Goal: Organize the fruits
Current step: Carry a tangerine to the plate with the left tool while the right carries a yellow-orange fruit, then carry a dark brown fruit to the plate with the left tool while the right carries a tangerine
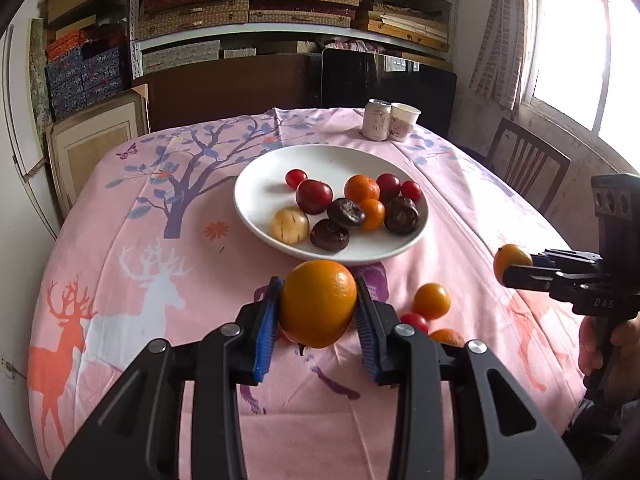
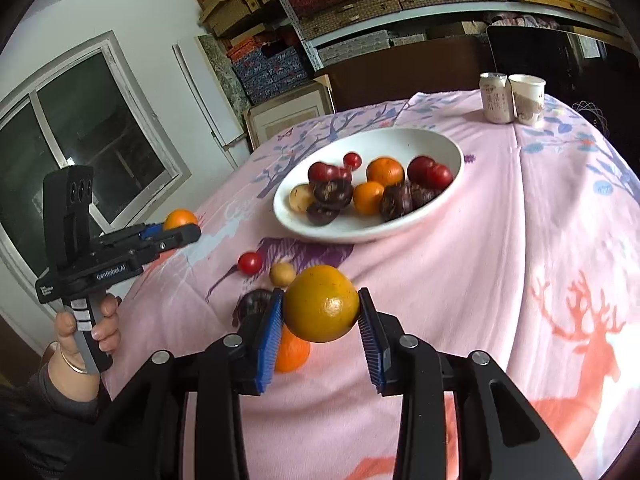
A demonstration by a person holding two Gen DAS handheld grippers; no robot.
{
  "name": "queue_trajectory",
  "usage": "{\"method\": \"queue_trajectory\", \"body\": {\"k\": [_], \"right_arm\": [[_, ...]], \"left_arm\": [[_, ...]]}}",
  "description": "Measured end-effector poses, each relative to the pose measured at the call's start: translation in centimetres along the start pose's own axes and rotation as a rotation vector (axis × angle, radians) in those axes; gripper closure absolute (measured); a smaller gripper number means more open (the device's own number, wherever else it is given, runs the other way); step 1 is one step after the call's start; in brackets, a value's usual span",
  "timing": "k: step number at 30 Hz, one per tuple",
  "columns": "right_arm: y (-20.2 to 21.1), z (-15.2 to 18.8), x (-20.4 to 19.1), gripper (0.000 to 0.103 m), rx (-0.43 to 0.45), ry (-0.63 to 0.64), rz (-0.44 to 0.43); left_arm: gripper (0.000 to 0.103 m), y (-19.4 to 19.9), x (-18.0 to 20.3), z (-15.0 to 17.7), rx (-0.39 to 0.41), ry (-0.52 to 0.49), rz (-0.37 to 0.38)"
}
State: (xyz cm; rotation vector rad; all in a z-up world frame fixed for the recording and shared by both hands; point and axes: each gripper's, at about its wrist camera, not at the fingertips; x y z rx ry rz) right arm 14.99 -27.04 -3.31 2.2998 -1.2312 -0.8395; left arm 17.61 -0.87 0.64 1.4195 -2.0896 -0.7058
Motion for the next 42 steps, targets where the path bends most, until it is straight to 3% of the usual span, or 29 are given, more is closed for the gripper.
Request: {"method": "queue_trajectory", "body": {"k": [4,11,13,15,19,23,27,30,33,42], "right_arm": [[-2.0,-5.6,0.8,0.066,0.026,-0.012,0.012],[-9.8,-12.2,2.5,0.066,-0.025,-0.064,0.036],[-11.0,-13.0,2.7,0.064,-0.023,-0.078,0.047],[-10.9,-13.2,2.8,0.045,0.000,-0.083,0.060],[-8.8,-12.0,2.1,0.042,0.053,-0.057,0.077],[-5.9,-9.3,1.4,0.042,0.058,-0.036,0.076],[-3.8,-4.3,-0.5,0.039,-0.021,0.066,0.100],[-3.6,-0.4,-2.3,0.039,-0.104,0.137,0.081],[-3.4,2.2,-4.2,0.039,-0.137,0.174,0.067],[-6.1,3.5,-5.8,0.039,-0.191,0.168,0.082]], "left_arm": [[0.068,-3.6,-0.2,-3.6,-0.001,0.008,-0.029],[0.066,-11.8,-2.0,-8.0,-0.105,0.087,-0.072],[0.035,-12.2,-2.4,-8.6,-0.094,0.115,-0.083],[0.021,-11.2,-2.5,-9.0,-0.045,0.123,-0.092],[0.021,-9.0,-2.1,-7.8,-0.019,0.096,-0.082],[0.021,-6.6,-0.9,-4.3,-0.029,0.039,-0.063],[0.017,-4.3,0.2,0.7,-0.055,-0.030,-0.032],[0.015,-3.6,0.7,4.0,-0.076,-0.066,-0.063],[0.015,-3.1,0.2,6.0,-0.092,-0.046,-0.066],[0.015,-2.3,-0.8,7.2,-0.096,0.008,-0.084]]}}
Point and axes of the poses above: each gripper's, at about its wrist camera, not at the fingertips, and y roughly against the way its jaws point, x to its right, z to its underside, and after that the axes turned 5 degrees about y, right-handed
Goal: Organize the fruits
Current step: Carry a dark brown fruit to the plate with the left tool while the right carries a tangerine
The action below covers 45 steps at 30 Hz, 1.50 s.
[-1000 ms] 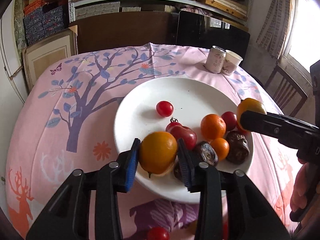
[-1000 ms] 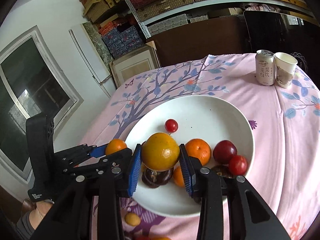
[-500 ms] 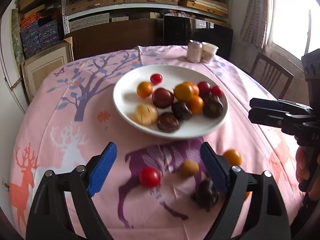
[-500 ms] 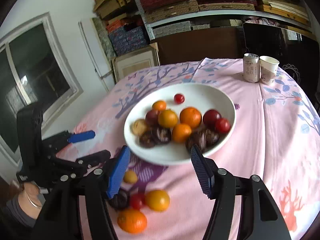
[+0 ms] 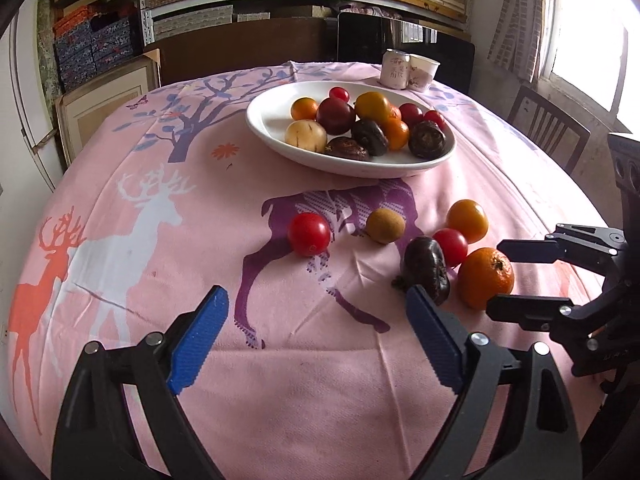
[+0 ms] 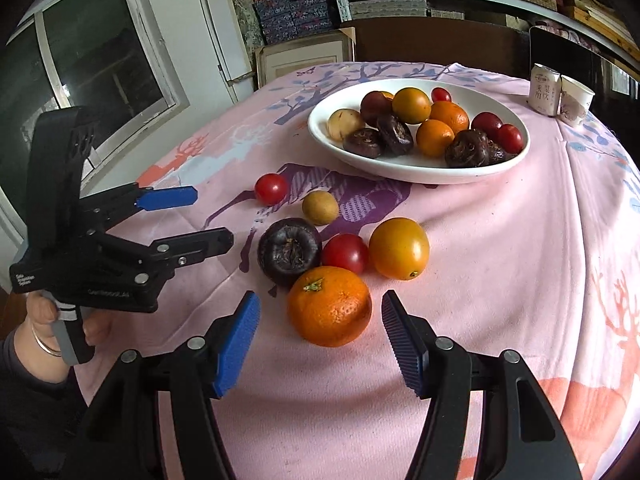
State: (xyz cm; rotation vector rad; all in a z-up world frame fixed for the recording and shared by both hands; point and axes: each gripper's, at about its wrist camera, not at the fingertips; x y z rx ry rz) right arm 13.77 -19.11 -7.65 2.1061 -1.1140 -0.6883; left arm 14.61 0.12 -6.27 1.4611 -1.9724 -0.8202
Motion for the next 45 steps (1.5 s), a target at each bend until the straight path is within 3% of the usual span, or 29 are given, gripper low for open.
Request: {"method": "queue_trajectory", "body": {"k": [1,2,3,8,12,17,19,22,29,35,41,45], "right_arm": [[-0.4,-0.1,0.2,0.039,-0.005,-0.012,0.007],[-0.7,-0.1,0.5,0.054,-0.017,-0.031,-0.004],[-0.9,0.0,0.8,0.057,-0.030,-0.047,-0.023],[0.8,1.1,4.0,0.058,0.063,-0.190,-0.061],[2.7,2.8,7.6,0.057,0.116,-0.289,-0.047],[3.7,4.3,10.5,0.057,0.134,-0.384,-0.067],[3.8,4.3,10.4,0.057,0.139,-0.376,-0.081],[3.8,4.2,10.0,0.057,0.131,-0.348,-0.075],[3.9,4.2,9.9,0.057,0.137,-0.339,-0.089],[4.2,3.6,9.3,0.057,0.138,-0.313,-0.104],[5.7,-1.3,9.4,0.057,0.191,-0.265,-0.098],[5.7,-6.2,10.3,0.057,0.218,-0.258,-0.077]], "left_arm": [[0.015,0.0,0.1,0.0,0.001,-0.005,-0.005],[0.015,0.1,0.3,0.0,0.005,-0.010,-0.007],[0.015,0.2,0.5,0.0,0.005,-0.018,-0.009],[0.015,0.1,3.4,0.0,0.019,-0.125,-0.050],[0.030,-1.3,6.4,-0.1,-0.016,-0.218,-0.055],[0.034,-3.5,8.0,-0.8,-0.055,-0.248,-0.056],[0.064,-4.3,7.9,-1.2,-0.098,-0.224,0.011],[0.064,-4.1,8.3,-1.0,-0.085,-0.236,-0.002],[0.064,-1.7,6.8,-0.6,-0.060,-0.162,0.085],[0.064,0.5,5.3,-1.1,-0.018,-0.114,0.105],[0.064,1.7,3.1,-5.2,0.054,-0.022,0.125],[0.064,0.0,1.7,-9.5,0.057,0.041,0.136]]}}
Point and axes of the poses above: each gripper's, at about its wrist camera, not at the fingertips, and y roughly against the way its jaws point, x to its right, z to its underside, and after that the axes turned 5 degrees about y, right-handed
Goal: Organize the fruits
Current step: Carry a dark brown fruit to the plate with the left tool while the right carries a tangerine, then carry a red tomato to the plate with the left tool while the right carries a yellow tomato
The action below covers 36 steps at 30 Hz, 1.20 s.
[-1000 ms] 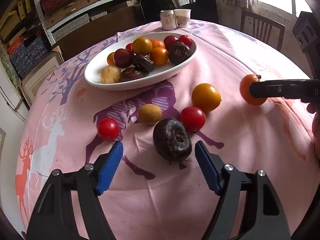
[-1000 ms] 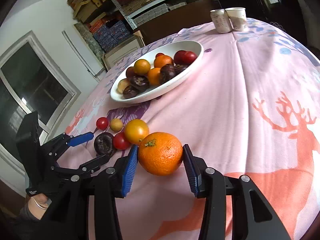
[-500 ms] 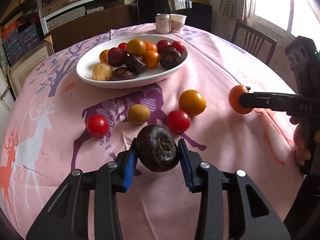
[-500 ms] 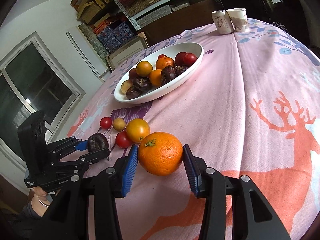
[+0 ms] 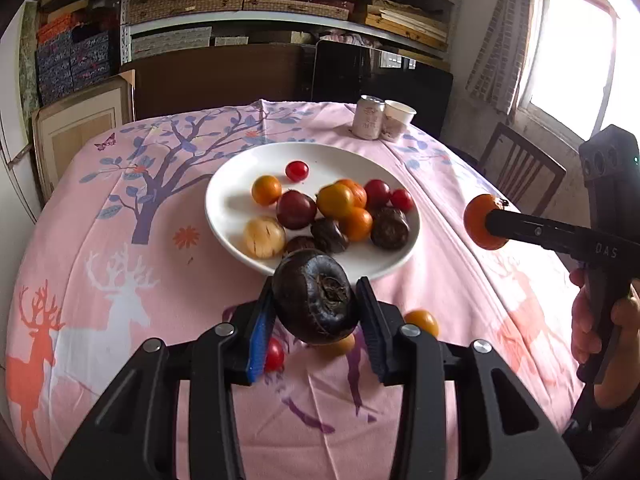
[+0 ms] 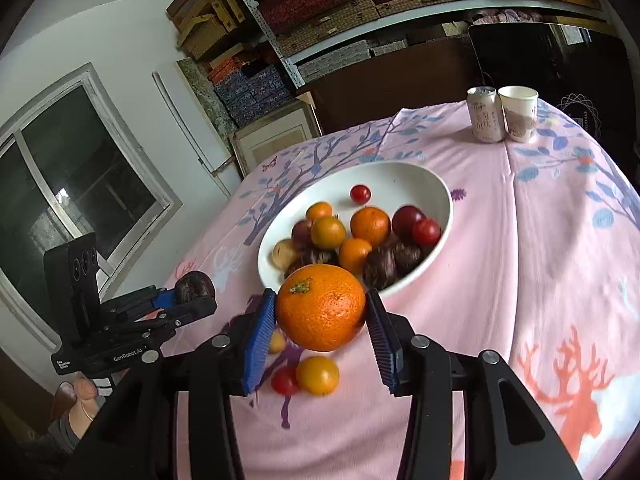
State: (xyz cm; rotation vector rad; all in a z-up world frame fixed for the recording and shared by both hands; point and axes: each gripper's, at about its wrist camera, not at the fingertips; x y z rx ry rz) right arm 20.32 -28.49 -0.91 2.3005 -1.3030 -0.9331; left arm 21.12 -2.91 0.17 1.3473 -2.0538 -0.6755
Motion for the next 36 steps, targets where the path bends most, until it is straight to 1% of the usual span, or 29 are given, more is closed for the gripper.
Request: {"method": "queue_trajectory", "body": {"k": [1,4,7,9,10,11,12,13,14,15,17,19,22,26,27,29,31,32,34,36], "right_arm": [[-0.8,-1.4,0.2,0.057,-0.004,-0.006,0.002],[-3.5,-4.7,0.9,0.057,-0.017,-0.028,0.042],[-6.6,-7.0,1.7,0.057,-0.040,-0.051,0.084],[-8.5,-8.1,2.0,0.056,-0.059,-0.058,0.080],[-9.0,-8.4,1.9,0.056,-0.060,-0.052,0.085],[-9.3,-8.7,1.8,0.054,-0.049,-0.042,0.098],[-9.3,-9.0,1.6,0.048,-0.031,-0.036,0.107],[-8.9,-9.1,1.6,0.045,-0.008,-0.039,0.118],[-8.4,-8.9,1.5,0.041,0.010,-0.043,0.123],[-7.9,-8.7,1.4,0.039,0.027,-0.041,0.123],[-6.8,-7.8,1.1,0.039,0.042,-0.030,0.124],[-5.6,-6.3,0.9,0.039,0.051,-0.030,0.098],[-3.7,-3.4,0.1,0.038,0.070,-0.018,0.074],[-1.9,0.8,-0.3,0.034,0.098,-0.013,0.054],[-1.8,1.8,-0.4,0.033,0.102,-0.007,0.053],[-1.9,3.6,-0.1,0.033,0.098,-0.001,0.045],[-2.7,4.8,0.8,0.033,0.047,-0.025,0.057],[-3.1,5.1,1.3,0.033,0.017,-0.049,0.044],[-3.2,5.3,1.9,0.033,0.002,-0.064,0.017],[-3.1,5.4,2.0,0.033,0.006,-0.062,0.025]], "left_arm": [[0.064,-0.8,-0.4,-1.1,-0.005,0.016,0.001],[0.064,-3.4,-1.0,-4.2,-0.008,0.034,-0.032],[0.064,-6.3,-1.5,-6.3,-0.037,0.063,-0.039],[0.064,-7.9,-1.7,-7.2,-0.054,0.077,-0.034],[0.061,-8.4,-1.7,-7.5,-0.051,0.081,-0.035],[0.055,-8.6,-1.7,-7.7,-0.048,0.087,-0.041],[0.039,-8.6,-1.9,-7.8,-0.041,0.103,-0.047],[0.032,-8.3,-2.1,-7.9,-0.025,0.124,-0.042],[0.032,-7.8,-2.2,-7.7,-0.012,0.133,-0.027],[0.032,-7.3,-2.2,-7.5,-0.005,0.132,-0.021],[0.032,-6.2,-2.1,-6.6,0.009,0.118,-0.025],[0.032,-5.0,-1.9,-5.2,0.011,0.097,-0.020],[0.032,-3.5,-1.5,-2.4,0.004,0.061,-0.027],[0.031,-2.3,-0.6,1.6,-0.025,-0.004,-0.025],[0.029,-2.2,-0.3,2.7,-0.030,-0.034,-0.035],[0.024,-1.7,0.3,4.5,-0.023,-0.102,-0.080],[0.023,-1.5,0.6,5.8,-0.020,-0.166,-0.130],[0.023,-1.6,0.5,6.2,-0.023,-0.185,-0.156],[0.023,-2.3,-0.2,6.6,-0.047,-0.187,-0.182],[0.025,-3.2,-1.1,6.5,-0.078,-0.158,-0.189]]}}
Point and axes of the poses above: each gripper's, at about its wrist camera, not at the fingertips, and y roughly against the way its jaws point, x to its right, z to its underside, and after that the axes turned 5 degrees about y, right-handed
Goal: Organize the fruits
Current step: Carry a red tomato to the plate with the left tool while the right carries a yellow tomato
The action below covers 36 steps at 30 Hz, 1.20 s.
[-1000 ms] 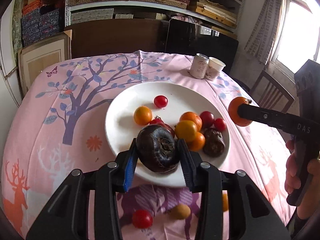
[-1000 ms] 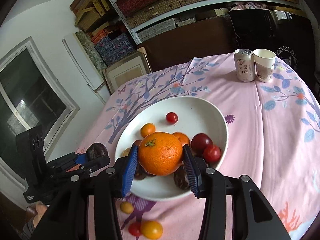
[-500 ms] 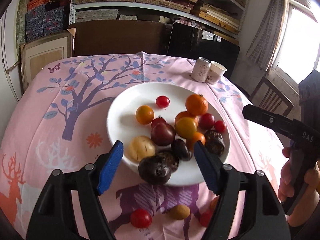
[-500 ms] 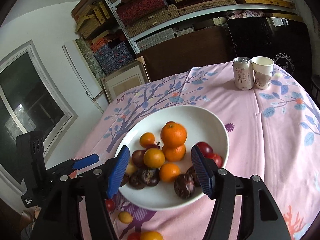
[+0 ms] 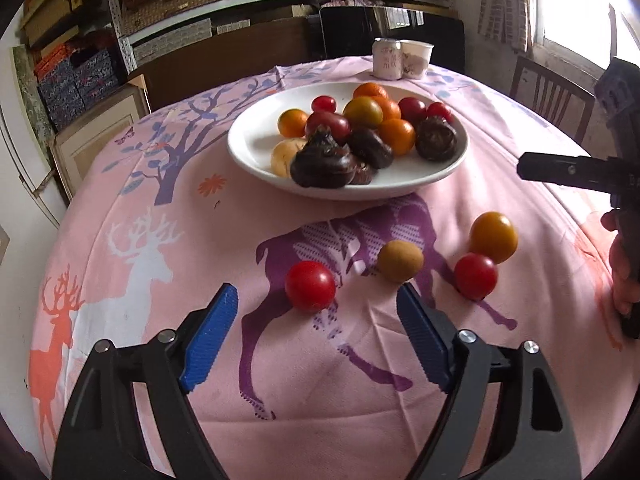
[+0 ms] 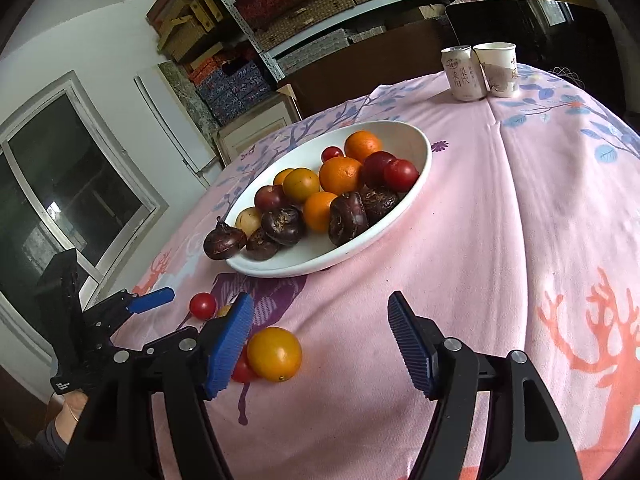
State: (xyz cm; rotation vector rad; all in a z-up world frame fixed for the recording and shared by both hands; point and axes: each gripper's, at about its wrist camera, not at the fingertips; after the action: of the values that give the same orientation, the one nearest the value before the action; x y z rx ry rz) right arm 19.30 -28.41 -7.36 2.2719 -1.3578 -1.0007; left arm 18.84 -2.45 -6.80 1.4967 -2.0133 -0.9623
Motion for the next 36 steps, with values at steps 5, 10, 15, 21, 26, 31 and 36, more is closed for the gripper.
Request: {"method": "queue_trajectory", "body": {"k": [5,10,15,21,26,31,36], "right_arm": [[-0.4,0.5,-0.9,0.033,-0.022,0.041,-0.002],[-0.6,0.6,-1.2,0.033,-0.042,0.063,-0.019],[-1.3,1.1,-2.3,0.035,-0.096,0.117,-0.057],[-2.7,1.6,-3.6,0.049,-0.172,0.162,-0.064],[-3.9,1.7,-3.0,0.059,-0.200,0.112,-0.078],[-3.3,1.8,-3.5,0.066,-0.171,0.132,-0.092],[-1.4,1.4,-2.7,0.066,-0.085,0.085,-0.106]], "left_arm": [[0.049,-1.6,-1.7,-0.6,-0.043,0.068,0.009],[0.074,-2.3,-1.3,-1.2,-0.051,0.066,0.033],[0.075,-0.7,0.2,-1.0,0.032,0.012,0.042],[0.075,0.9,-0.4,-0.9,0.066,0.069,0.087],[0.074,0.7,-0.9,-1.0,0.054,0.093,0.090],[0.074,0.6,-1.5,-0.9,0.050,0.116,0.071],[0.074,1.5,-2.5,-1.0,0.087,0.158,0.089]]}}
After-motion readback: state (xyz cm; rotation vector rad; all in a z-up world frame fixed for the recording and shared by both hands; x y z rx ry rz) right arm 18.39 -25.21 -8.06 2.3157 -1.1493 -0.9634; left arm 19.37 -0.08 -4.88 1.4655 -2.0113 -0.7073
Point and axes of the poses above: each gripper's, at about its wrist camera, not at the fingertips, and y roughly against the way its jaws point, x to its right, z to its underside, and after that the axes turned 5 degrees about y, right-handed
